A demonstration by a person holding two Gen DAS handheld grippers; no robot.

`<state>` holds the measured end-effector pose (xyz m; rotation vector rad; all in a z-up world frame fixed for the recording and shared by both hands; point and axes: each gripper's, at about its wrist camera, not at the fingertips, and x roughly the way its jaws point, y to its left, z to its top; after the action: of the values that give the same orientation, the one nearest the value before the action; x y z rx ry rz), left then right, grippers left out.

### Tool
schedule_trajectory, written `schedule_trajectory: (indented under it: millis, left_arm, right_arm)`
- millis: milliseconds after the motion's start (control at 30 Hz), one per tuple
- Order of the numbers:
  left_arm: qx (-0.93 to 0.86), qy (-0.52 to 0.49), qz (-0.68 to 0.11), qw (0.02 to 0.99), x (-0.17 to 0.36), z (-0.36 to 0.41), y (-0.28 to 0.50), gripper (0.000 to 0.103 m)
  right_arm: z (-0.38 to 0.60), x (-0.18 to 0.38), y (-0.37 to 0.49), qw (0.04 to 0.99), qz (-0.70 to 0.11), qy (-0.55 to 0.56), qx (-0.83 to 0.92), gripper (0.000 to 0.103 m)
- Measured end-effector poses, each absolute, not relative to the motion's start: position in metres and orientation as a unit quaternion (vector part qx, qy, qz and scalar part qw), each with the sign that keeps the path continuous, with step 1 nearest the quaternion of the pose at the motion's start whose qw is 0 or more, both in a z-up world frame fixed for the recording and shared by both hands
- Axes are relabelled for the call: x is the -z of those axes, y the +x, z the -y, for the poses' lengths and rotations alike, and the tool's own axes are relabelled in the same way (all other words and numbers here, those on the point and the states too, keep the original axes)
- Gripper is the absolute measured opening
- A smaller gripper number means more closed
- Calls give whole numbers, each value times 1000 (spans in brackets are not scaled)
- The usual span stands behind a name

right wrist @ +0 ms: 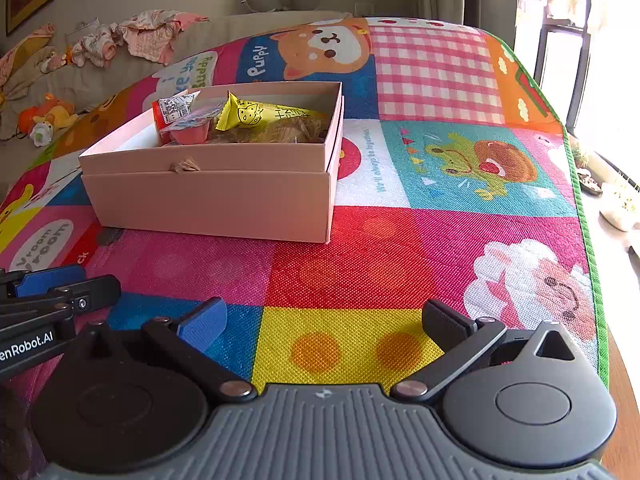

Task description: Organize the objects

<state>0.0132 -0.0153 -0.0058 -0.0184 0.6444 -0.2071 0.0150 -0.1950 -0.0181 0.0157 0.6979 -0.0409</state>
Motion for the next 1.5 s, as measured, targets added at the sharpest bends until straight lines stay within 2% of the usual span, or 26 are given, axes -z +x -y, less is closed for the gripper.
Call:
schedule_trajectory:
  millis: [1500]
  left_arm:
    - [99,0,-317,943,6,18,15,39]
  right_arm:
    - [194,18,15,940,-342,7,20,103]
